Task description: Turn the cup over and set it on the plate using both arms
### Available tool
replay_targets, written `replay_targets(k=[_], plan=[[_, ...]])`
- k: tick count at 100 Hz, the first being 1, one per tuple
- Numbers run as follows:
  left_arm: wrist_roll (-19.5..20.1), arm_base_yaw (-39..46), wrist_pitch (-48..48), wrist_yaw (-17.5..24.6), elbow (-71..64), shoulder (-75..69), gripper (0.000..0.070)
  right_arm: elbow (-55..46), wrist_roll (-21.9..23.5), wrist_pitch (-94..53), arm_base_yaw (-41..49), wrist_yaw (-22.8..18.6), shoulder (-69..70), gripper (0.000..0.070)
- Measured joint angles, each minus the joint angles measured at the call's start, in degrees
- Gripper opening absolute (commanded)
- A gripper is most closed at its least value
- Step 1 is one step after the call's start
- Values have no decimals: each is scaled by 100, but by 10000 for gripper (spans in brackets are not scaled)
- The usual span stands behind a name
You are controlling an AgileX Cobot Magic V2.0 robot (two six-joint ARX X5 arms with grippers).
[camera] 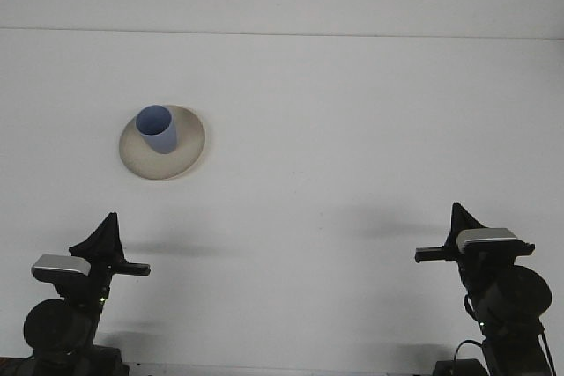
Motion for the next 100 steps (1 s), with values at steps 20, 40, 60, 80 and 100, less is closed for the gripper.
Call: replay_targets(k=[20, 40, 60, 80, 100], plan=[[-2, 0, 546, -2, -734, -264, 11, 0, 0, 2, 0, 0, 2, 0], [-17, -2, 1303, 11, -1161, -264, 11, -2, 0, 24, 0, 0, 2, 0], [-20, -2, 1626, 22, -1349, -264, 11, 0, 0, 33, 0, 0, 2, 0], [-20, -2, 1633, 22, -1349, -271, 11, 0, 0, 35, 0, 0, 2, 0], [-20, -2, 1620, 22, -1349, -271, 11, 0, 0, 37, 0, 0, 0, 0]])
